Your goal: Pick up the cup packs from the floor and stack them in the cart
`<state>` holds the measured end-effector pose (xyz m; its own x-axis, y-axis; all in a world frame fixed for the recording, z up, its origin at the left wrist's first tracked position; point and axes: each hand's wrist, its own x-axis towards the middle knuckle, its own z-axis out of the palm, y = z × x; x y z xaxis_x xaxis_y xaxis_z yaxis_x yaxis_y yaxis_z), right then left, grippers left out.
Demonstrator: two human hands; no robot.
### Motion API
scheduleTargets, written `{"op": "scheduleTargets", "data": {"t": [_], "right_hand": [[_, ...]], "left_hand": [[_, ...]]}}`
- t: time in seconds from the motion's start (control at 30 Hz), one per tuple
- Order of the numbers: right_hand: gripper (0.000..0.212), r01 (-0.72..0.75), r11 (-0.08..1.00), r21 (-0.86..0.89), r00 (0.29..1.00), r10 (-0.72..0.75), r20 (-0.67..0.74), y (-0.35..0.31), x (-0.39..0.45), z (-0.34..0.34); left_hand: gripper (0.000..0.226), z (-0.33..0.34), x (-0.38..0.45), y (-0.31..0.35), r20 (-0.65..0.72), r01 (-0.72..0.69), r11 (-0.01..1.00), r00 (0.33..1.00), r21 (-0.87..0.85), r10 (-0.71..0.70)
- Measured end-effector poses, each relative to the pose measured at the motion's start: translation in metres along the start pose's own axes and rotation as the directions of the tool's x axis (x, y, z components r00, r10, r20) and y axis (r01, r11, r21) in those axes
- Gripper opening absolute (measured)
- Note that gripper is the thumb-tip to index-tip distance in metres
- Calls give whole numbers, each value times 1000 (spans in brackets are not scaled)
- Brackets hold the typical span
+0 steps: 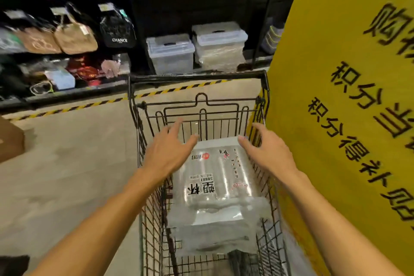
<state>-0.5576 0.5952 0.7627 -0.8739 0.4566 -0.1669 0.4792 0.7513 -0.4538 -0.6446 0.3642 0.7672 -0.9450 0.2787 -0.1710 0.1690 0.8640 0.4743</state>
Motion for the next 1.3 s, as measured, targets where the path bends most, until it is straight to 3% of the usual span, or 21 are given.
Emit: {"op": "scheduleTargets", "data": {"t": [0.13, 0.27, 0.4, 0.5, 0.67, 0.9, 1.0, 1.1, 1.2, 1.3], "right_hand": [[82, 44, 985, -168, 994, -61, -91, -30, -41, -71], [80, -21, 964, -264, 983, -29, -183, -45, -106, -126], [77, -196, 959, -204, 939, 124, -320, -50, -197, -155], [76, -376, 917, -134, 850, 284, -443, -51, -279, -164], [73, -615, 785, 79, 600, 530, -599, -50, -441, -161], [71, -833, 398, 384, 54, 750, -659, -81, -696, -117], [73, -833, 213, 511, -178, 771, -611, -116, -798, -80], [73, -795, 69, 602, -355, 753, -555, -164, -887, -33], [72, -737, -45, 675, -490, 723, -487, -218, -963, 18], [72, -670, -135, 729, -596, 684, -421, -265, -1027, 68]], "left_hand": [[72, -70, -30, 49, -21, -147, 975, 988, 168, 152], [68, -115, -65, 82, 7, -323, 902, 942, 285, 335], [69, -132, -96, 114, 96, -541, 774, 834, 330, 543], [71, -136, -127, 134, 189, -721, 635, 689, 278, 700], [71, -123, -210, 167, 307, -909, 390, 417, 148, 856], [69, -92, -406, 198, 383, -992, -39, -84, -124, 920], [68, -80, -506, 190, 405, -947, -205, -293, -246, 866], [80, -73, -601, 161, 408, -861, -343, -486, -376, 773], [84, -68, -692, 114, 393, -761, -424, -628, -492, 672], [85, -63, -770, 61, 384, -670, -458, -726, -585, 571]]}}
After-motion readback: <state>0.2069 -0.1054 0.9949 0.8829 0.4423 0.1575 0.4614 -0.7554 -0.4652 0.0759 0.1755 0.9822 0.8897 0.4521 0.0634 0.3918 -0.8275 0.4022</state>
